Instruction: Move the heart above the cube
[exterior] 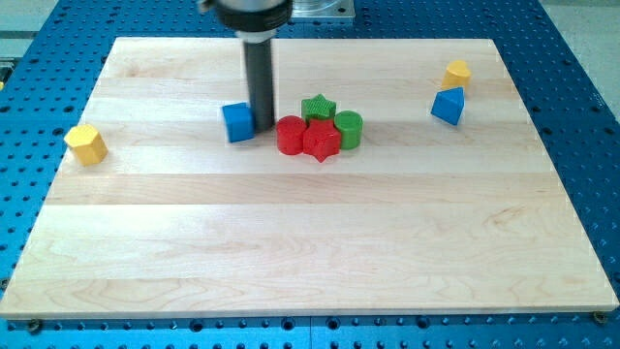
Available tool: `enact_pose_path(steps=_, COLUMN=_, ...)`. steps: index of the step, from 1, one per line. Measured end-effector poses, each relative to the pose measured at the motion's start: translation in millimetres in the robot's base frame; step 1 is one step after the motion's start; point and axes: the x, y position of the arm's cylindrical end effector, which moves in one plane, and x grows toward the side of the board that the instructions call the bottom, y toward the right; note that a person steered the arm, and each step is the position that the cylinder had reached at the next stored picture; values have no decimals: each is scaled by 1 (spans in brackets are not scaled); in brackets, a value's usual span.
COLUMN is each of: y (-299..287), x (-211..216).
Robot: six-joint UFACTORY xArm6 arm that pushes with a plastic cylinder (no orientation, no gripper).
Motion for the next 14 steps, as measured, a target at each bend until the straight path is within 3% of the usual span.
enact_pose_path(steps=1, y=-75, x=25)
enact_pose_path(steps=2, y=-49, x=42)
enact_pose_path(steps=3, y=-114, x=43)
enact_pose_path(steps=4, y=-94, x=39)
enact_pose_path(steps=6, y=40, x=-76)
enact_pose_path(steps=7, y=155, x=-115)
enact_pose_path(steps=8, y=289, x=-139)
enact_pose_path(steps=9, y=406, x=-134)
enact_pose_path(steps=10, y=350, x=-107)
enact_pose_path(steps=11, y=231, x=-107)
enact_pose_path(steps=12, y=244, x=-120)
enact_pose_path(steps=13, y=283, x=-91)
enact_pose_path(steps=14, y=230, x=-51)
